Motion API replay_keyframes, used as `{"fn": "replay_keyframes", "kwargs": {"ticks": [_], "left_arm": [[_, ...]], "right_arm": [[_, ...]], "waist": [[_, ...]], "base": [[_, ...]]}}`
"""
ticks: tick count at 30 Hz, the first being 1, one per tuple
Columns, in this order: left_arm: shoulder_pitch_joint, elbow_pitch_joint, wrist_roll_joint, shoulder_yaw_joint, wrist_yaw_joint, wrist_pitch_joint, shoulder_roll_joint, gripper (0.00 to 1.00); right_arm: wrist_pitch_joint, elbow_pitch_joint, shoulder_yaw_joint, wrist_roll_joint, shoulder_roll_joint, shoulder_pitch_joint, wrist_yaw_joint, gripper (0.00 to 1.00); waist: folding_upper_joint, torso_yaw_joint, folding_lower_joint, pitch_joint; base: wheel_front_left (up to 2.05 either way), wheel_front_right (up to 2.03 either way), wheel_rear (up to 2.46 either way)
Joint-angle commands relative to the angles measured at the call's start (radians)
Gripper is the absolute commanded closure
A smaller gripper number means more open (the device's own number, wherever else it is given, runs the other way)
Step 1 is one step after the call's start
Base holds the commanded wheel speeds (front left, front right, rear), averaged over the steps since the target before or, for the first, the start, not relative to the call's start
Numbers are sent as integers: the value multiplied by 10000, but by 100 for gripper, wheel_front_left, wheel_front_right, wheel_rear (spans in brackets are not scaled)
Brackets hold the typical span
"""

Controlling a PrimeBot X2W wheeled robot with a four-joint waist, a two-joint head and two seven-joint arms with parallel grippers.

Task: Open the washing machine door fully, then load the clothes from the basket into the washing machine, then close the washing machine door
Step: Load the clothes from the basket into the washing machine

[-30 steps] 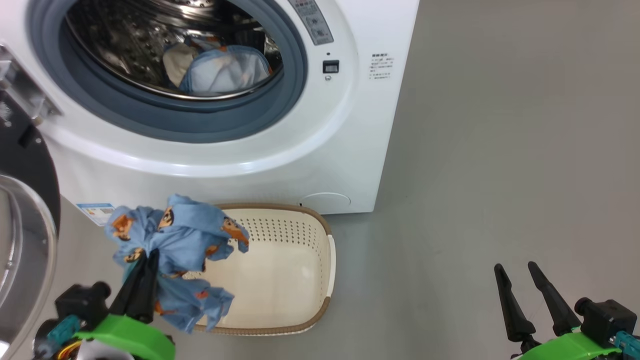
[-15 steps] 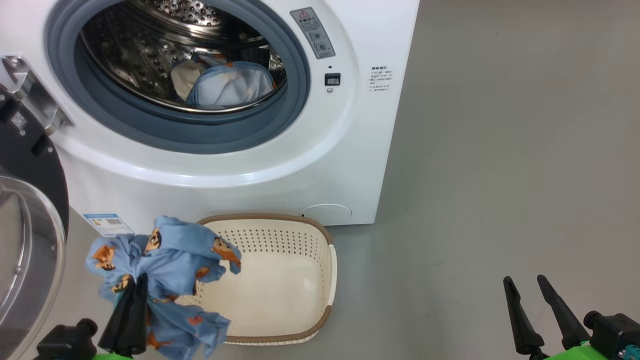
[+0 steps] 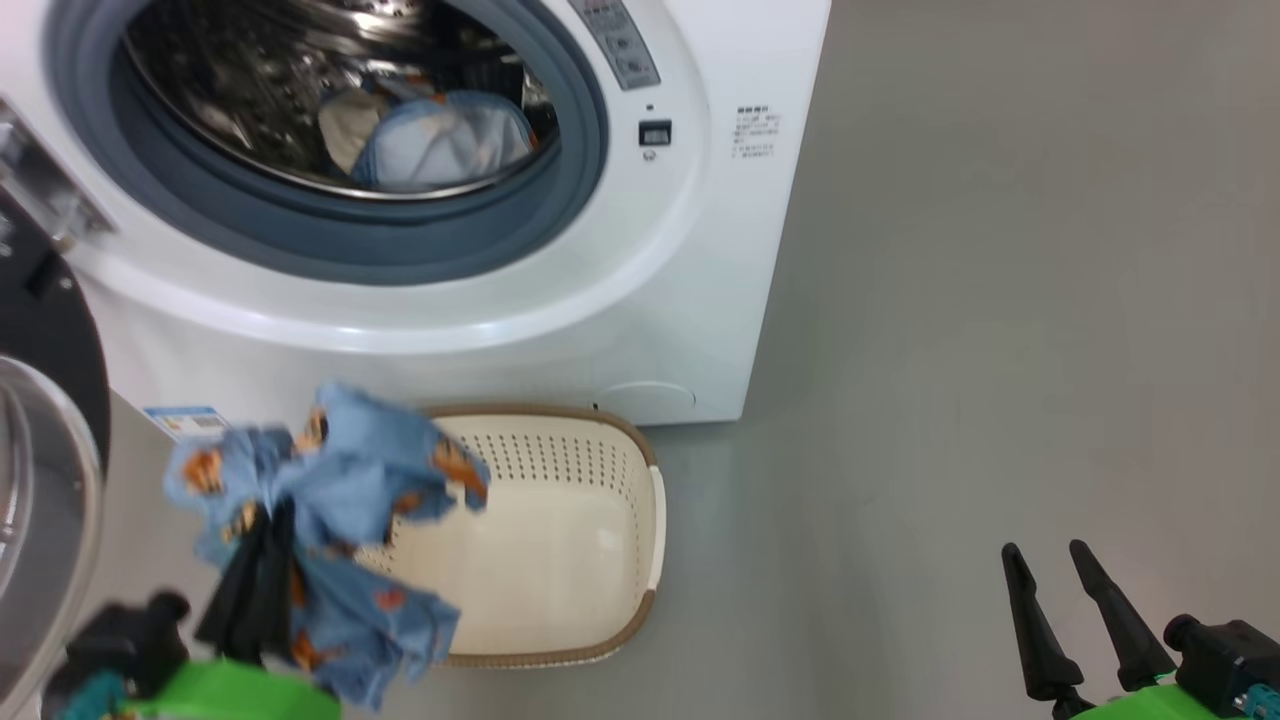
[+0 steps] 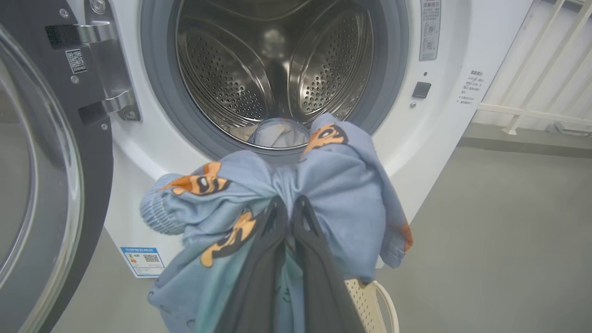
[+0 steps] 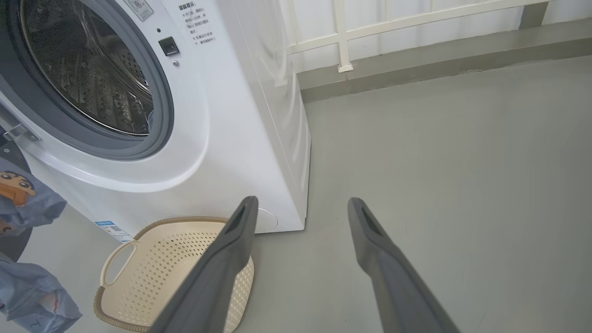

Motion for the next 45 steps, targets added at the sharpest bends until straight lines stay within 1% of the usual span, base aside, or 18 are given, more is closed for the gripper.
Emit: {"fn": "replay_keyframes", "kwargs": {"ticks": [1, 7, 15, 19, 20, 28, 33, 34, 38, 42, 45], "left_arm": [[-692, -180, -84, 293, -16, -38, 317, 100], [-2438, 156, -301, 290, -16, -38, 623, 100], [-5320, 861, -509, 248, -16, -38, 1450, 100], [-6574, 1545, -665, 24, -16, -38, 1883, 100], [-6574, 1545, -665, 24, -16, -38, 1883, 100], [-8590, 3155, -940, -515, -16, -38, 2615, 100], [-9431, 4157, -1249, -1098, -16, -38, 2923, 100], [-9724, 4623, -1392, -1352, -16, -38, 3012, 100], [-10430, 5723, -1780, -1931, -16, -38, 3267, 100], [-10995, 6454, -2024, -2341, -16, -38, 3517, 100], [-11443, 6741, -1889, -2684, -16, -38, 3813, 100]], "right_arm": [[-120, -260, 263, 32, -57, -289, 27, 0], [-120, -361, 315, -83, 204, -740, 27, 0], [-120, -464, 455, -226, 558, -1557, 27, 0], [-120, -459, 555, -248, 698, -1842, 27, 0], [-120, -459, 555, -248, 698, -1842, 27, 0], [-120, -475, 906, -223, 916, -2276, 27, 0], [-120, -468, 1064, -151, 989, -2396, 27, 0], [-120, -447, 1138, -114, 1001, -2430, 27, 0], [-120, -435, 1482, 170, 1010, -2523, 27, 0], [-120, -402, 1728, 310, 1011, -2568, 27, 0], [-120, -392, 1852, 380, 1012, -2552, 27, 0]], "waist": [[0, -95, 0, 339], [0, -283, 0, 1303], [0, -732, 0, 2611], [0, -998, 0, 2986], [0, -998, 0, 2986], [0, -1602, 0, 3628], [0, -1888, 0, 3952], [0, -1988, 0, 4048], [0, -2307, 0, 4205], [0, -2579, 0, 4274], [0, -2775, 0, 4314]], "base": [[0, 0, 0], [0, 0, 0], [0, 0, 0], [0, 0, 0], [0, 0, 0], [0, 0, 0], [0, 0, 0], [0, 0, 0], [0, 0, 0], [0, 0, 0], [0, 0, 0]]}}
